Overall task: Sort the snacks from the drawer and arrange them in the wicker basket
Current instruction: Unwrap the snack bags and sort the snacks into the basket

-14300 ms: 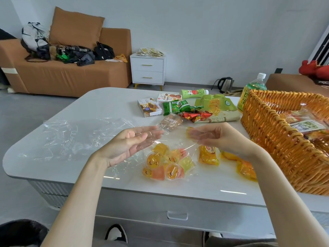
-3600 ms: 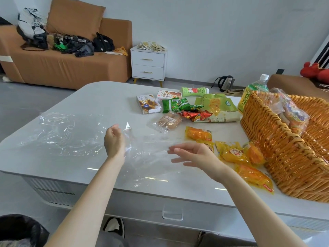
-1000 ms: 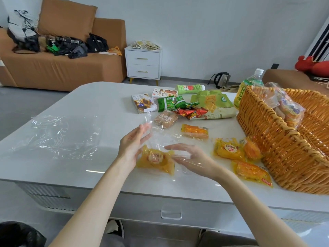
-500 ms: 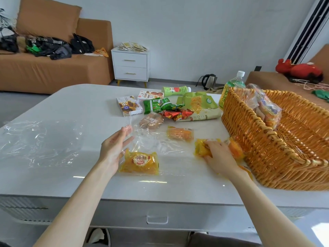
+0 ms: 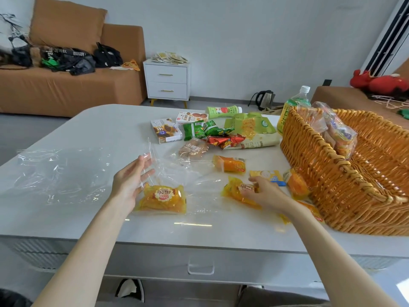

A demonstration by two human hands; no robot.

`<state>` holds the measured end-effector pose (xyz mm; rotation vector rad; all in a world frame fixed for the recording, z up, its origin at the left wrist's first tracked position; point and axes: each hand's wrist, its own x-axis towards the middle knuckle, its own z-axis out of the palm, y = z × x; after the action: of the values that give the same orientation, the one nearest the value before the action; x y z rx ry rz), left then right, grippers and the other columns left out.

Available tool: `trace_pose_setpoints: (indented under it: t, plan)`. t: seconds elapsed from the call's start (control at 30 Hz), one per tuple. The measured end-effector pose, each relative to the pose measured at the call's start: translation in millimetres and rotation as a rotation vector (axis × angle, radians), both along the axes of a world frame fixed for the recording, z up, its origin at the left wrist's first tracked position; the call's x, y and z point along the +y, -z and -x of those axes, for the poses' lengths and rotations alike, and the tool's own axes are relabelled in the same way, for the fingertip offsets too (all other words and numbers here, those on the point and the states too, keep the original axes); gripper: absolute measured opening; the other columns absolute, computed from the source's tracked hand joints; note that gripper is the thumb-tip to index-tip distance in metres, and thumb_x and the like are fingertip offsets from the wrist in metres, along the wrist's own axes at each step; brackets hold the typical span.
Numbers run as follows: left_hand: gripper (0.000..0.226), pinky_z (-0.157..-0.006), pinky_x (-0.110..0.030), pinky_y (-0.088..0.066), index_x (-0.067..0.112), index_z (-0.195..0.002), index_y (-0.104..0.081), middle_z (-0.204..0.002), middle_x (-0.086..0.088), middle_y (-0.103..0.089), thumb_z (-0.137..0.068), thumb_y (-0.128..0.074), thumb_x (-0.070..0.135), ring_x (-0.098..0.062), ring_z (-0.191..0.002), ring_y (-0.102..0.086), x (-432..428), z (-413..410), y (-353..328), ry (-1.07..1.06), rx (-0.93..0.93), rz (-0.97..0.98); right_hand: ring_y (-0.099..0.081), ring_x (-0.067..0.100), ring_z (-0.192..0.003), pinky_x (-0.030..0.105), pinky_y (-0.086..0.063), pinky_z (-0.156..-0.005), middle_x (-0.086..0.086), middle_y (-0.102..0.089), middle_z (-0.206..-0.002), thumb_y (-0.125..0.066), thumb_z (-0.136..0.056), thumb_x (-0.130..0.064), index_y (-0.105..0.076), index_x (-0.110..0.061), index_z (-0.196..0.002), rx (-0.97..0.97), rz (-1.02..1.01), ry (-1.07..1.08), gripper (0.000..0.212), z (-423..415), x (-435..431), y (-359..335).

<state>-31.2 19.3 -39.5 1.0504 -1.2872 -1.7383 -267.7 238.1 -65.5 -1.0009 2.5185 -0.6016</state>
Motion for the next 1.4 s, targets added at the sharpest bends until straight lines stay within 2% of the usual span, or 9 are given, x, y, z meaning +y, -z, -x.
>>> trace_pose_setpoints:
  t: [0.13,0.27,0.47,0.57,0.8,0.93,1.17,1.3,1.4]
  plan:
    - [0.025,-0.099,-0.040,-0.038,0.027,-0.109,-0.069,-0.108,0.010,-0.071,-0.094,-0.055,0.041,-0.012,-0.100,-0.067,-5,-7,0,-0.048,-0.030,-0.010,-0.051,0.017,-0.087,0.019,-0.036,-0.064,0.008,-0.053,-0.111,-0.064,-0.088,-0.040,-0.062,-0.014,-0.113,0.144,0.144,-0.021,0.036,-10,5,-21]
    - [0.023,-0.078,-0.034,-0.041,0.028,-0.103,-0.070,-0.102,0.013,-0.072,-0.093,-0.056,0.043,-0.012,-0.100,-0.067,-3,-8,-1,-0.060,-0.034,-0.033,-0.053,0.013,-0.098,0.027,-0.042,-0.082,-0.007,-0.056,-0.111,-0.071,-0.081,-0.045,-0.064,-0.026,-0.116,0.080,0.292,-0.076,0.040,-21,13,-54]
    - [0.024,-0.089,-0.036,-0.046,0.027,-0.104,-0.069,-0.105,0.011,-0.072,-0.090,-0.057,0.042,-0.015,-0.103,-0.066,7,2,0,0.132,0.019,-0.070,-0.056,0.005,-0.094,0.020,-0.043,-0.073,-0.016,-0.063,-0.098,-0.076,-0.077,-0.045,-0.070,-0.028,-0.110,-0.055,0.281,-0.146,0.037,-50,-7,-50]
    - [0.034,-0.068,-0.028,-0.048,0.024,-0.114,-0.068,-0.110,0.009,-0.071,-0.086,-0.059,0.043,-0.014,-0.104,-0.067,21,11,0,0.216,0.043,-0.102,-0.061,0.000,-0.082,0.024,-0.051,-0.073,-0.018,-0.065,-0.090,-0.082,-0.072,-0.036,-0.069,-0.027,-0.100,-0.238,0.436,-0.132,0.031,-58,-25,-45]
    - [0.025,-0.075,-0.031,-0.049,0.030,-0.107,-0.068,-0.116,0.009,-0.068,-0.089,-0.057,0.043,-0.016,-0.108,-0.064,26,25,0,0.222,0.067,-0.172,-0.062,0.026,-0.114,0.040,-0.047,-0.103,0.018,-0.061,-0.126,-0.083,-0.072,-0.019,-0.044,-0.009,-0.135,-0.809,0.534,-0.203,0.074,-49,-36,-30]
    - [0.028,-0.074,-0.028,-0.049,0.030,-0.110,-0.068,-0.118,0.013,-0.067,-0.089,-0.056,0.044,-0.013,-0.111,-0.061,30,28,2,0.278,0.083,-0.125,-0.068,0.012,-0.099,0.029,-0.046,-0.096,0.003,-0.075,-0.098,-0.045,-0.101,-0.007,-0.062,-0.009,-0.097,-0.797,0.493,-0.220,0.017,-49,-34,-21]
    - [0.115,-0.116,-0.043,-0.026,0.033,-0.143,-0.040,-0.145,0.012,-0.044,-0.046,-0.054,0.093,-0.014,-0.137,-0.036,24,28,18,0.472,-0.186,0.147,-0.070,0.020,-0.098,0.030,-0.056,-0.086,0.012,-0.055,-0.133,-0.059,-0.084,0.017,-0.050,-0.015,-0.130,-0.942,0.559,-0.252,0.057,-52,-39,-14]
    - [0.110,-0.108,-0.046,-0.038,0.034,-0.132,-0.053,-0.128,0.004,-0.060,-0.037,-0.070,0.085,-0.018,-0.123,-0.050,27,30,20,0.402,-0.187,0.074,-0.064,0.012,-0.107,0.036,-0.049,-0.097,0.002,-0.054,-0.137,-0.085,-0.067,-0.026,-0.043,-0.031,-0.134,-0.977,0.468,-0.374,0.079,-58,-34,-17]
    - [0.108,-0.096,-0.048,-0.050,0.031,-0.128,-0.058,-0.115,-0.001,-0.069,-0.035,-0.076,0.082,-0.024,-0.109,-0.064,25,31,18,0.369,-0.080,-0.031,-0.063,0.023,-0.113,0.042,-0.052,-0.095,-0.001,-0.058,-0.134,-0.072,-0.080,-0.043,-0.048,-0.022,-0.137,-1.049,0.431,-0.319,0.066,-53,-39,-21]
